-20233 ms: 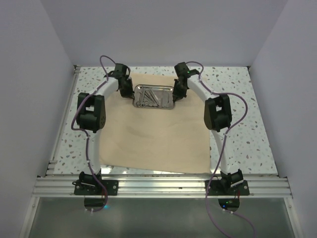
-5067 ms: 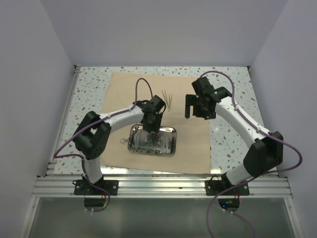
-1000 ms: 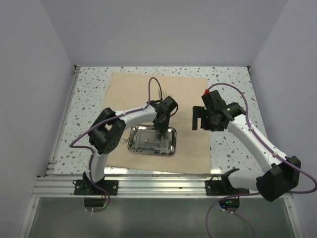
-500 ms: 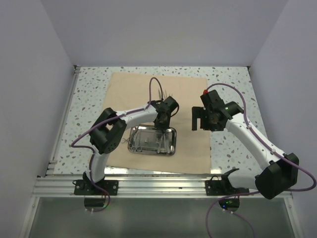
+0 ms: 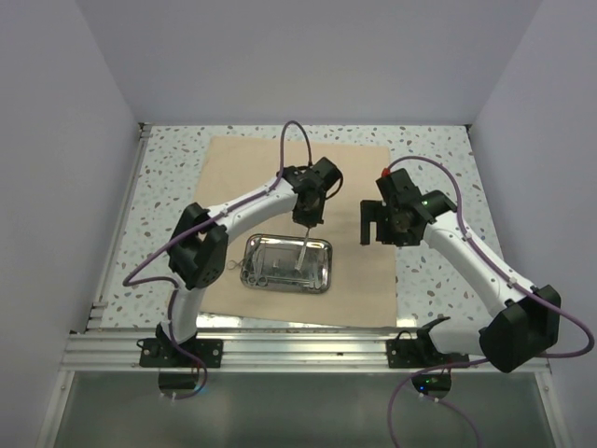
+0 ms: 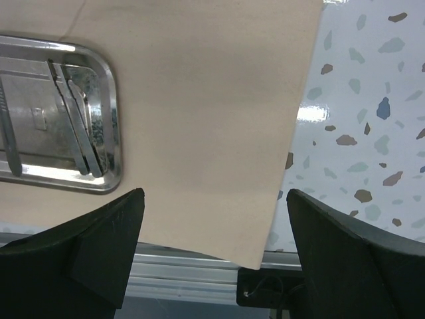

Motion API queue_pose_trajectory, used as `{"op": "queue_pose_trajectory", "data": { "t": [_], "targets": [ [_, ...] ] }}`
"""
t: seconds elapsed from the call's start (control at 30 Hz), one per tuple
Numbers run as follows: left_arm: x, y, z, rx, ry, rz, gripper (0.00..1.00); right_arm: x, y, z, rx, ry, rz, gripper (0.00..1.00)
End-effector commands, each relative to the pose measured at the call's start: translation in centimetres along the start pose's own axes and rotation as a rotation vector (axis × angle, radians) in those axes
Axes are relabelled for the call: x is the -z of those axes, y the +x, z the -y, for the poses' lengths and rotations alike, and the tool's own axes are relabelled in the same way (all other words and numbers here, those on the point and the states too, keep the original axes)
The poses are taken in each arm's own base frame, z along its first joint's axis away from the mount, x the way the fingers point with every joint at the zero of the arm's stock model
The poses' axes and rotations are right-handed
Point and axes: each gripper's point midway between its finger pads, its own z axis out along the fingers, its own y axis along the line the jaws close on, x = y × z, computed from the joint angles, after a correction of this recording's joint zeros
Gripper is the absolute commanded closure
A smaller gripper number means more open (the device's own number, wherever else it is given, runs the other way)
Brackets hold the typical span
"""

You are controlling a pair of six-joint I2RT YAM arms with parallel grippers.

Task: Open and lay out the surgical kit
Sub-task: Pick up the medical item from the container, then place the medical item in the surgical kit.

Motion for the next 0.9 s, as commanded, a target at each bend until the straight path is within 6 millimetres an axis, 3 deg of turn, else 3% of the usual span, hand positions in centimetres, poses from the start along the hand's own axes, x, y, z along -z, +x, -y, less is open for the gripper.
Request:
{"op": "queue_pose_trajectory", "data": {
  "t": [0.0, 0.13, 0.17, 0.2, 0.23, 0.27, 0.37, 0.6, 0.77, 0.87],
  "targets": [
    [2.7, -3.9, -2.3, -0.016, -0.044, 0.09, 1.0, 0.7, -1.9, -0.3, -0.014, 0.0, 0.062, 0.07],
    [1.1, -8.8, -6.1, 0.018, -0.079, 0.135, 1.0, 1.0, -1.5, 0.1, -0.022, 0.013, 0.057, 0.07],
    [1.6, -10.8, -6.4, 0.027, -0.073, 0.179, 1.0, 1.1, -1.4, 0.2, -0.031, 0.014, 0.055, 0.07],
    [1.3, -12.1, -7.8, 0.025, -0.092, 0.197, 1.0, 1.2, -1.1, 0.3, -0.032, 0.018, 0.053, 0.07],
    [0.2, -13.1, -8.3, 0.023, -0.1, 0.21, 1.0, 1.3, -0.8, 0.5, -0.035, 0.025, 0.044, 0.07],
    [0.5, -14.8, -8.4, 0.027, -0.092, 0.25, 1.0, 1.3, -0.6, 0.6, -0.042, 0.027, 0.04, 0.07],
    [-1.3, -17.6, -9.5, 0.032, -0.078, 0.311, 1.0, 1.3, 0.1, 1.1, -0.05, 0.042, 0.023, 0.07],
    [-5.6, -21.3, -12.4, 0.073, -0.087, 0.403, 1.0, 0.9, 0.5, 1.0, -0.061, 0.058, -0.016, 0.07],
    [-6.2, -24.5, -12.9, 0.041, -0.116, 0.508, 1.0, 0.5, 0.8, 1.0, -0.066, 0.07, -0.041, 0.08],
    [-6.7, -25.2, -14.4, 0.045, -0.143, 0.523, 0.99, 0.4, 1.0, 1.1, -0.072, 0.073, -0.048, 0.08]
  ]
}}
